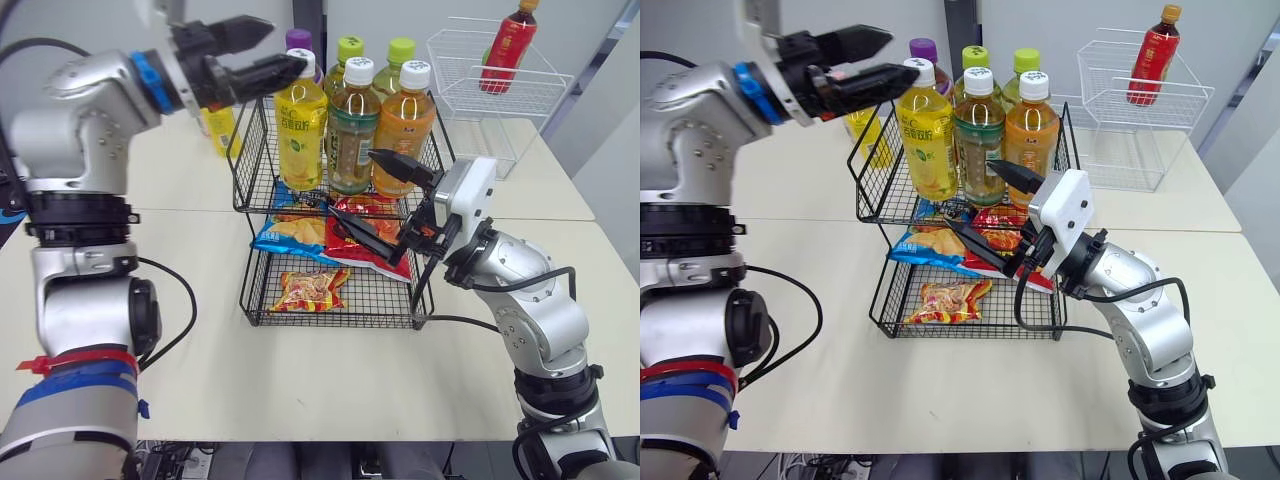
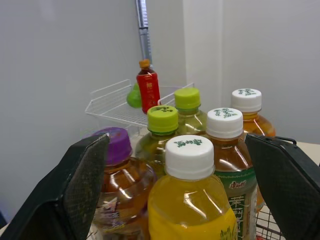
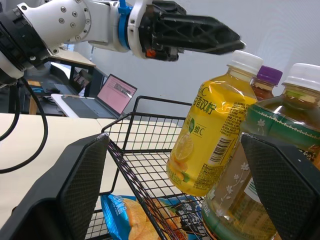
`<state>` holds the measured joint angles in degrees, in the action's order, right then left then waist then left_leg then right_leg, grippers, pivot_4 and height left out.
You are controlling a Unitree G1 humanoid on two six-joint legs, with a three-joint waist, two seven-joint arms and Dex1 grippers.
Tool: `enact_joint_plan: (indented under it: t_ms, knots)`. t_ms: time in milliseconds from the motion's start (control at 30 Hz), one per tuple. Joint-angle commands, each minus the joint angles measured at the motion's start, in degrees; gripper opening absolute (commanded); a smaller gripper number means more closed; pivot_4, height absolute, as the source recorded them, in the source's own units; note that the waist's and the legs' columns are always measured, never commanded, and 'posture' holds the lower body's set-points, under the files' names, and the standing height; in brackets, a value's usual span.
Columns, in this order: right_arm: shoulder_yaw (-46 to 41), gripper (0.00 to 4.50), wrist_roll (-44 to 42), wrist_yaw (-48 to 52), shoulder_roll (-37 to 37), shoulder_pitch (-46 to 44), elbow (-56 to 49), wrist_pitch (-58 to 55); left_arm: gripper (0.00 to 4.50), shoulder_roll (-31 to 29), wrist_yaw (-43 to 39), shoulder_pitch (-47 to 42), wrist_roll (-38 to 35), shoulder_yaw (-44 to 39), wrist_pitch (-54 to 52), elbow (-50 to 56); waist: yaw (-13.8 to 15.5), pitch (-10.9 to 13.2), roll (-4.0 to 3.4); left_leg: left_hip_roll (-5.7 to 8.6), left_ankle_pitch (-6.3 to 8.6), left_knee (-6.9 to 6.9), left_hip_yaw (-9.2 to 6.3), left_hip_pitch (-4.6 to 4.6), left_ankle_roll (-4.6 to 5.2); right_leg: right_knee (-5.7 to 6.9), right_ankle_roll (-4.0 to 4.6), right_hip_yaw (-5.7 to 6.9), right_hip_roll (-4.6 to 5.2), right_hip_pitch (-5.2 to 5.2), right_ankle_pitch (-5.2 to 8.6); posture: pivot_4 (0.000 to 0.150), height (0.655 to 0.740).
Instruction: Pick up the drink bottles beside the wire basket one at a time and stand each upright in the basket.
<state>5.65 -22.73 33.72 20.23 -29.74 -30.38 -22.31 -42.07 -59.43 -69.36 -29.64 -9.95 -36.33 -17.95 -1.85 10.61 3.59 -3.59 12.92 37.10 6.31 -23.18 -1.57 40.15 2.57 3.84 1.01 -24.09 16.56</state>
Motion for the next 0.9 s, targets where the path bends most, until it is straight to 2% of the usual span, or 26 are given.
enact_joint_plan:
  t_ms: [33, 133, 233, 367, 633, 800, 900]
  knots:
    - [-4.1, 4.50, -3.8, 1.0, 0.9, -1.1, -2.7, 0.9, 4.49, -3.9, 1.3, 2.6, -2.6, -4.9, -2.4, 5.2, 0.1, 0.0, -0.01, 0.00, 0.00, -0.02, 0.03, 0.03, 0.00, 0.00, 0.00, -0.03, 0.00, 0.02, 0.00, 0.150, 0.7400]
    - [-8.0, 4.50, -7.1, 1.4, 2.3, -2.6, -3.0, 1.1, 4.49, -7.4, 2.8, 6.6, -2.9, -7.7, -3.7, 6.9, 0.2, 0.0, 0.00, 0.00, 0.00, 0.03, 0.00, 0.07, 0.00, 0.02, 0.00, -0.01, 0.01, 0.08, 0.00, 0.150, 0.7400]
    - [-12.4, 4.50, -6.7, 2.8, 6.3, -3.1, -2.2, 3.2, 4.49, -11.0, 3.8, 14.1, -2.8, -11.9, -4.1, 8.2, 0.2, 0.0, -0.01, 0.01, 0.00, 0.03, 0.01, 0.18, 0.01, 0.04, -0.01, -0.02, 0.01, 0.19, 0.00, 0.150, 0.7400]
    - [-17.5, 4.50, -5.6, 5.9, 11.4, 0.5, 2.0, 6.6, 4.49, -12.3, 5.1, 25.5, -1.4, -17.0, -1.0, 6.6, 0.3, 0.0, -0.01, 0.00, 0.01, -0.04, 0.00, 0.32, 0.01, 0.00, -0.19, 0.01, 0.01, 0.32, 0.11, 0.150, 0.7400]
    - [-26.3, 4.50, -2.2, 5.5, 14.0, 10.4, 18.8, 13.7, 4.49, -9.4, 7.5, 40.4, 4.3, -18.0, 13.9, -1.7, 0.4, -0.1, 0.02, -0.01, 0.03, -0.06, -0.03, 0.42, 0.05, -0.11, -0.15, 0.07, 0.03, 0.52, 0.09, 0.150, 0.7400]
    - [-23.7, 4.50, 3.3, 5.6, 13.4, 17.9, 30.2, 17.3, 4.49, -4.9, 11.0, 47.2, 8.3, -15.0, 19.7, -1.9, 0.4, -0.1, 0.01, -0.01, 0.09, -0.08, -0.02, 0.47, 0.15, -0.13, -0.15, 0.07, 0.04, 0.58, 0.09, 0.150, 0.7400]
    - [-21.3, 4.50, 8.4, 3.4, 13.4, 18.1, 36.1, 20.2, 4.49, -2.5, 13.5, 50.5, 10.3, -13.3, 21.3, -1.0, 0.2, 0.0, -0.03, -0.02, 0.15, -0.09, -0.01, 0.48, 0.25, -0.12, -0.17, 0.06, 0.04, 0.58, 0.10, 0.150, 0.7400]
